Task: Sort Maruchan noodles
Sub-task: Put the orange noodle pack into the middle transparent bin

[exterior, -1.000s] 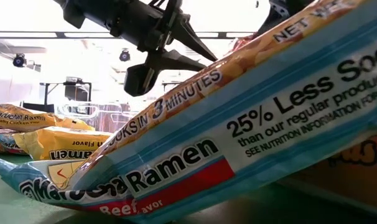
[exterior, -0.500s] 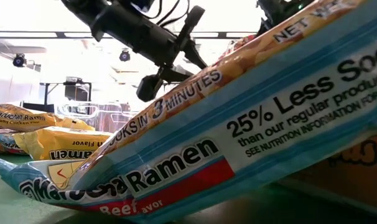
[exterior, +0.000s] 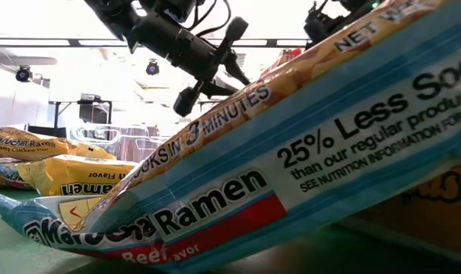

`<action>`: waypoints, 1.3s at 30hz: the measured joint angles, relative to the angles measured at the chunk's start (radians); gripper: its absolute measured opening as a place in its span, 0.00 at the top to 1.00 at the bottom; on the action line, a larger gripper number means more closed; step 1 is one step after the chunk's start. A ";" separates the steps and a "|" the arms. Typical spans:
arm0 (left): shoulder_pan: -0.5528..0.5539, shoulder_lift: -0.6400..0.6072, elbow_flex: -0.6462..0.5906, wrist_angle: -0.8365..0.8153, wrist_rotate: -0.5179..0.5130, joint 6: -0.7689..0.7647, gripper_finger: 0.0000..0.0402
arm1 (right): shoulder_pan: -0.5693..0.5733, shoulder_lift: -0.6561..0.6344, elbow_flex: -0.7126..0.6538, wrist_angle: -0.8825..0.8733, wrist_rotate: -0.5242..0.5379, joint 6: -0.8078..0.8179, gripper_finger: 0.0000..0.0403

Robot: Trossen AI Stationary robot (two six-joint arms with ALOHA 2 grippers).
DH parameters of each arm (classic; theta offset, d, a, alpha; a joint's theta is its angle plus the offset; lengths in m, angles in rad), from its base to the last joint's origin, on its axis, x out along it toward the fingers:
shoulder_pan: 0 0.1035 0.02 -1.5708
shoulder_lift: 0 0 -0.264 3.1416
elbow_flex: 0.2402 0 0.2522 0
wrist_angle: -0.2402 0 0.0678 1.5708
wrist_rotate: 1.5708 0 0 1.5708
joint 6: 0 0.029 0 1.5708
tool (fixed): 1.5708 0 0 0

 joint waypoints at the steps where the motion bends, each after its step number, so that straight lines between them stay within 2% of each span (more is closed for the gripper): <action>1: 0.009 -0.006 0.000 -0.001 -0.002 0.019 0.85 | -0.009 0.022 0.016 -0.004 -0.001 -0.022 0.75; 5: 0.046 -0.039 0.000 -0.036 -0.003 0.081 0.85 | -0.038 0.122 0.104 -0.036 -0.001 -0.090 0.75; 14: 0.125 -0.189 0.000 -0.270 -0.003 0.217 0.85 | -0.084 0.343 0.393 -0.348 -0.004 -0.231 0.75; 21: 0.156 -0.310 0.000 -0.471 -0.004 0.301 0.85 | -0.114 0.457 0.557 -0.462 -0.118 -0.341 0.75; 28: 0.157 -0.376 -0.025 -0.492 -0.003 0.372 0.85 | -0.131 0.566 0.692 -0.588 -0.124 -0.461 0.75; 39: 0.169 -0.374 -0.026 -0.489 -0.003 0.379 0.85 | -0.178 0.718 0.811 -0.656 -0.136 -0.580 0.75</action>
